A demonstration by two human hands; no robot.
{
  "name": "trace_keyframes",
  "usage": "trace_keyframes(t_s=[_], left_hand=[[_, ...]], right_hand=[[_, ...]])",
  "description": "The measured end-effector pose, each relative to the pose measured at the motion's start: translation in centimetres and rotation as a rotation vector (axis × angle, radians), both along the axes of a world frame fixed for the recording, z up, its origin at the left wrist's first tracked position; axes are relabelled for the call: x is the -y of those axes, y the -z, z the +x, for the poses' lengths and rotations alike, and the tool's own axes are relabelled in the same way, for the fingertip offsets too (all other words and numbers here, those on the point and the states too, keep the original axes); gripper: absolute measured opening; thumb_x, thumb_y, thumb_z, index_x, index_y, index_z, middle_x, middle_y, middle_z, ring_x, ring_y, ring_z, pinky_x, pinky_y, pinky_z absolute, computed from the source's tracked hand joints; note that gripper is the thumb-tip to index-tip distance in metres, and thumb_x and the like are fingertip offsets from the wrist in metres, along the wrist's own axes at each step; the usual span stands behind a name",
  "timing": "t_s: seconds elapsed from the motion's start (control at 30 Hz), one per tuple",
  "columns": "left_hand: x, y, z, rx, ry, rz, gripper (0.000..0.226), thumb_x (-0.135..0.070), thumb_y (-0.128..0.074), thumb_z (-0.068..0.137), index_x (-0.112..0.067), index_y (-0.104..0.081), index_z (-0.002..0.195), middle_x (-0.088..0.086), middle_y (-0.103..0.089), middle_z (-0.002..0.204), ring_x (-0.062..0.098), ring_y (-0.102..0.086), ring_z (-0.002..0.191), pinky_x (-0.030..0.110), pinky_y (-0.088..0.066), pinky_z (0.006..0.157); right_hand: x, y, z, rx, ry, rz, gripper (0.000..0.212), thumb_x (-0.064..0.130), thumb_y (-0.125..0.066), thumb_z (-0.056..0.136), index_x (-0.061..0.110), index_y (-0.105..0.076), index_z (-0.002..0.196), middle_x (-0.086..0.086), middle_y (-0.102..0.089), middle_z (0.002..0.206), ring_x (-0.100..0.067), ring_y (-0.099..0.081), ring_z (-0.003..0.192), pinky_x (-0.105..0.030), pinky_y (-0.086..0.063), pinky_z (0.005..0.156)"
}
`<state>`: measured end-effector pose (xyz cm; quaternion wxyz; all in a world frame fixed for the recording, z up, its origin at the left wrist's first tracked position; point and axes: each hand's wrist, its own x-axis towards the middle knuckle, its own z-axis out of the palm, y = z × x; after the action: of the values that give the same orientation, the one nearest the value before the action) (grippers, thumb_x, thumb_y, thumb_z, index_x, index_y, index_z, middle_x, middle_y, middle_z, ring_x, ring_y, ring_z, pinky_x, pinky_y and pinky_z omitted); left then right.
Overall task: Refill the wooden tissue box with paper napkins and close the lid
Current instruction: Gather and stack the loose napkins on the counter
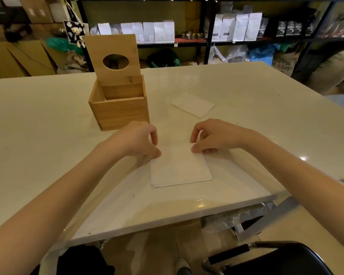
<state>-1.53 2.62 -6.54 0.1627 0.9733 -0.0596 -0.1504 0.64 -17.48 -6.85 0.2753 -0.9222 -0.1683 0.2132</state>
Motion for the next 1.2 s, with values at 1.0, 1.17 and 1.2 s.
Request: trace_keyframes(t_s=[1.0, 1.17, 1.2], left_hand=[[8.2, 0.5, 18.5, 0.409, 0.159, 0.307, 0.036, -0.008, -0.04, 0.095, -0.016, -0.048, 0.13, 0.009, -0.049, 0.129, 0.027, -0.046, 0.117, 0.037, -0.044, 0.088], [8.1, 1.5, 19.6, 0.379, 0.204, 0.322, 0.04, -0.005, -0.039, 0.094, -0.015, -0.049, 0.131, 0.009, -0.049, 0.133, 0.029, -0.045, 0.12, 0.041, -0.045, 0.093], [8.0, 1.6, 19.6, 0.377, 0.215, 0.318, 0.041, -0.004, -0.04, 0.094, -0.016, -0.049, 0.132, 0.008, -0.048, 0.135, 0.028, -0.045, 0.122, 0.041, -0.045, 0.095]], right_hand=[[4.3, 0.5, 12.2, 0.409, 0.292, -0.265, 0.03, 0.031, -0.049, 0.089, 0.012, -0.06, 0.109, -0.005, -0.063, 0.109, -0.026, -0.058, 0.1, -0.034, -0.043, 0.077], [3.7, 1.0, 12.8, 0.417, 0.27, -0.299, 0.03, 0.029, -0.048, 0.088, 0.008, -0.062, 0.104, -0.008, -0.06, 0.109, -0.029, -0.058, 0.099, -0.037, -0.046, 0.08], [3.7, 1.1, 12.8, 0.421, 0.259, -0.303, 0.03, 0.03, -0.048, 0.088, 0.009, -0.061, 0.105, -0.008, -0.058, 0.111, -0.028, -0.057, 0.1, -0.037, -0.045, 0.079]])
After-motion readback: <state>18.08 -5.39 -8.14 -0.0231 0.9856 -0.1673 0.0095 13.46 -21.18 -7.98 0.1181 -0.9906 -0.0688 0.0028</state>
